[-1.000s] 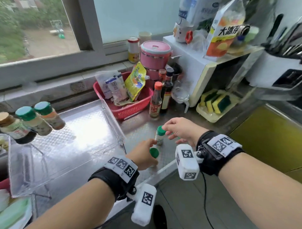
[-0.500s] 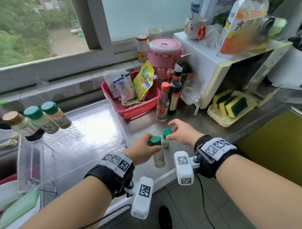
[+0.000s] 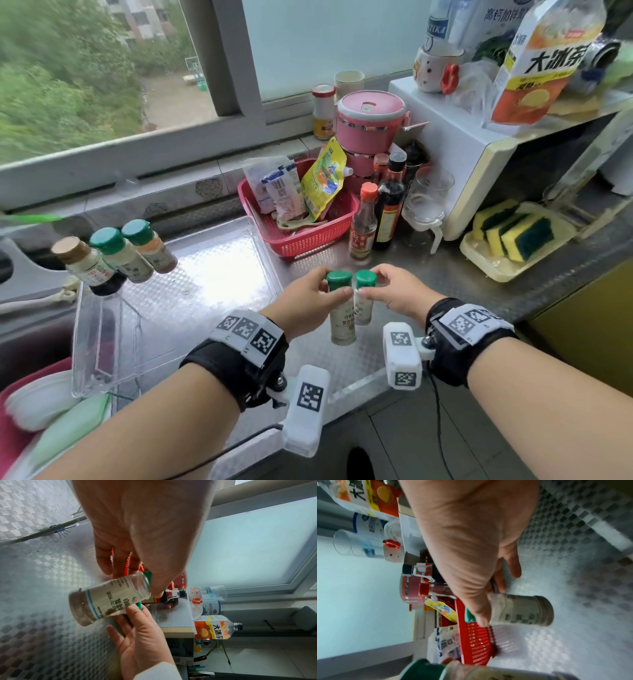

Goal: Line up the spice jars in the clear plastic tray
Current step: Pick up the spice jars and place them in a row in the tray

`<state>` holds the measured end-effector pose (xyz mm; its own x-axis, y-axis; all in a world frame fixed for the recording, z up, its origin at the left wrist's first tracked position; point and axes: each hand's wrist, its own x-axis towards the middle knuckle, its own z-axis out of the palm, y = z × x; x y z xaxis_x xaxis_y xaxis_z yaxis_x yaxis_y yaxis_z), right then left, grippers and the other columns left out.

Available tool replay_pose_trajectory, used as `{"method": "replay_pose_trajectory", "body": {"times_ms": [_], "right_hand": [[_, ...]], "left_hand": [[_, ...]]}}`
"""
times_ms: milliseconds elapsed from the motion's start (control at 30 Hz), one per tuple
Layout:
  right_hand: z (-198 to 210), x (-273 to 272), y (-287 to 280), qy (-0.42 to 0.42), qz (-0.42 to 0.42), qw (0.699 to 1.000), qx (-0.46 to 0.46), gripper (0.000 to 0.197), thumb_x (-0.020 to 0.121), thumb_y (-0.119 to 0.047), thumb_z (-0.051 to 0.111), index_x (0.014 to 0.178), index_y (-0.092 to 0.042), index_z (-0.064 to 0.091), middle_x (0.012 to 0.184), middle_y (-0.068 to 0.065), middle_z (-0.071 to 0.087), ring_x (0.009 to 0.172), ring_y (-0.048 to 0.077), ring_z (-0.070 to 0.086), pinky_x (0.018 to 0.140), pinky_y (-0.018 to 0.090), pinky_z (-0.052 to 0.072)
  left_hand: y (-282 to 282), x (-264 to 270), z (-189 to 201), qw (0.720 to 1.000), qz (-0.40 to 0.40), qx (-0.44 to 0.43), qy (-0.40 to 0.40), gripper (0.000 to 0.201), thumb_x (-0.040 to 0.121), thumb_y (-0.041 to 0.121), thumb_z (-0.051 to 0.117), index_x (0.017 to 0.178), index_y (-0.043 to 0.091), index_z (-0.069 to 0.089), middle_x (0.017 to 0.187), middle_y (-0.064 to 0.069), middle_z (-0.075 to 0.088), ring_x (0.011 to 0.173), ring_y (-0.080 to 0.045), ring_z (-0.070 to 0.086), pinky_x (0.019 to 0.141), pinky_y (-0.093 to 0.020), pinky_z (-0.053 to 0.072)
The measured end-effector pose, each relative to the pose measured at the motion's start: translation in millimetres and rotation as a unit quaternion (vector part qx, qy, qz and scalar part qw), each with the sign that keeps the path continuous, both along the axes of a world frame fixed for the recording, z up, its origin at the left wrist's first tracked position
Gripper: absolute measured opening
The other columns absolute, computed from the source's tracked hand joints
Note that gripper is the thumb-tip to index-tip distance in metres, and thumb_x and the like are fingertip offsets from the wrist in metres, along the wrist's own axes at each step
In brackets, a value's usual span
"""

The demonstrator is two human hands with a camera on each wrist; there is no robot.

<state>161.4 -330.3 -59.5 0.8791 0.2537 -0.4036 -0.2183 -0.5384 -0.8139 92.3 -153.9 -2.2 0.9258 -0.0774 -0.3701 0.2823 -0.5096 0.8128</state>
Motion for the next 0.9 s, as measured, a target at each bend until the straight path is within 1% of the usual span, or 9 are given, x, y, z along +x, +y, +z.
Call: {"method": "replay_pose_trajectory", "body": {"times_ms": [200, 367, 433, 533, 633, 733, 767, 833, 900], "right_hand": [[54.6, 7.8, 16.7, 0.015, 0.004, 0.988, 0.152, 0.029, 0.085, -0.03, 0.069, 0.11, -0.02, 0.06, 0.103, 0.004, 0.069, 0.094, 0.022, 0.067, 0.085, 0.044, 0.055], [82.1, 6.9, 50.8, 0.018, 0.024, 0.967, 0.253, 0.024, 0.087, -0.029, 0.065, 0.108, -0.018, 0.062, 0.088, 0.005, 0.067, 0.069, 0.015, 0.069, 0.058, 0.035, 0.057], [85.6, 4.5, 67.4, 0.009, 0.035, 0.966, 0.257, 0.029, 0.081, -0.034, 0.069, 0.106, -0.02, 0.064, 0.089, 0.004, 0.068, 0.079, 0.02, 0.067, 0.066, 0.042, 0.058], [88.1, 2.2, 93.3, 0.015, 0.057, 0.963, 0.264, 0.047, 0.067, -0.043, 0.073, 0.108, -0.02, 0.065, 0.093, 0.005, 0.07, 0.088, 0.025, 0.066, 0.077, 0.052, 0.057], [93.1, 3.2, 118.3, 0.023, 0.082, 0.961, 0.261, 0.054, 0.066, -0.04, 0.074, 0.113, -0.014, 0.063, 0.096, 0.008, 0.07, 0.086, 0.025, 0.07, 0.072, 0.047, 0.058], [95.3, 5.4, 142.9, 0.027, 0.1, 0.963, 0.251, 0.047, 0.065, -0.034, 0.078, 0.105, -0.017, 0.064, 0.104, 0.013, 0.068, 0.098, 0.034, 0.068, 0.085, 0.056, 0.056], [95.2, 5.9, 151.3, 0.024, 0.107, 0.964, 0.244, 0.044, 0.065, -0.031, 0.08, 0.104, -0.017, 0.065, 0.104, 0.013, 0.069, 0.099, 0.034, 0.068, 0.088, 0.056, 0.055], [94.1, 6.8, 164.7, 0.013, 0.118, 0.965, 0.232, 0.036, 0.073, -0.022, 0.078, 0.105, -0.016, 0.064, 0.1, 0.006, 0.07, 0.095, 0.026, 0.068, 0.083, 0.047, 0.057], [92.7, 8.7, 178.0, 0.005, 0.12, 0.965, 0.232, 0.028, 0.08, -0.014, 0.073, 0.105, -0.015, 0.062, 0.096, 0.003, 0.069, 0.092, 0.021, 0.067, 0.078, 0.039, 0.057]], "left_hand": [[22.3, 11.2, 26.5, 0.99, 0.067, -0.118, -0.048, 0.028, 0.095, 0.027, 0.051, 0.122, 0.021, 0.051, 0.115, -0.004, 0.065, 0.097, -0.014, 0.06, 0.073, -0.026, 0.047], [54.8, 12.1, 46.4, 0.979, 0.098, -0.163, -0.074, 0.023, 0.096, 0.023, 0.048, 0.118, 0.023, 0.054, 0.112, -0.007, 0.064, 0.098, -0.021, 0.058, 0.073, -0.03, 0.046], [69.1, 10.0, 53.6, 0.977, 0.105, -0.167, -0.081, 0.02, 0.096, 0.02, 0.047, 0.115, 0.023, 0.054, 0.11, -0.006, 0.064, 0.096, -0.021, 0.061, 0.07, -0.029, 0.051], [93.6, 5.0, 63.0, 0.981, 0.105, -0.119, -0.109, 0.02, 0.094, 0.021, 0.051, 0.114, 0.025, 0.055, 0.114, -0.007, 0.066, 0.1, -0.021, 0.064, 0.078, -0.039, 0.055], [121.1, -0.2, 71.5, 0.984, 0.1, -0.053, -0.138, 0.023, 0.091, 0.021, 0.056, 0.115, 0.024, 0.056, 0.108, -0.001, 0.068, 0.087, -0.01, 0.062, 0.071, -0.025, 0.048], [151.8, -4.1, 80.2, 0.983, 0.095, 0.016, -0.155, 0.029, 0.086, 0.022, 0.064, 0.114, 0.024, 0.056, 0.102, 0.004, 0.07, 0.089, -0.007, 0.065, 0.077, -0.024, 0.053], [162.5, -5.0, 82.6, 0.982, 0.095, 0.038, -0.161, 0.029, 0.085, 0.02, 0.065, 0.113, 0.025, 0.056, 0.1, 0.006, 0.069, 0.088, -0.005, 0.066, 0.072, -0.018, 0.054], [179.8, -4.4, 86.3, 0.977, 0.097, 0.084, -0.173, 0.029, 0.084, 0.018, 0.066, 0.109, 0.029, 0.056, 0.099, 0.01, 0.068, 0.085, 0.0, 0.065, 0.066, -0.013, 0.054], [194.6, -0.8, 87.5, 0.971, 0.099, 0.122, -0.183, 0.031, 0.081, 0.02, 0.068, 0.108, 0.031, 0.058, 0.103, 0.01, 0.069, 0.093, -0.003, 0.066, 0.083, -0.026, 0.057]]}}
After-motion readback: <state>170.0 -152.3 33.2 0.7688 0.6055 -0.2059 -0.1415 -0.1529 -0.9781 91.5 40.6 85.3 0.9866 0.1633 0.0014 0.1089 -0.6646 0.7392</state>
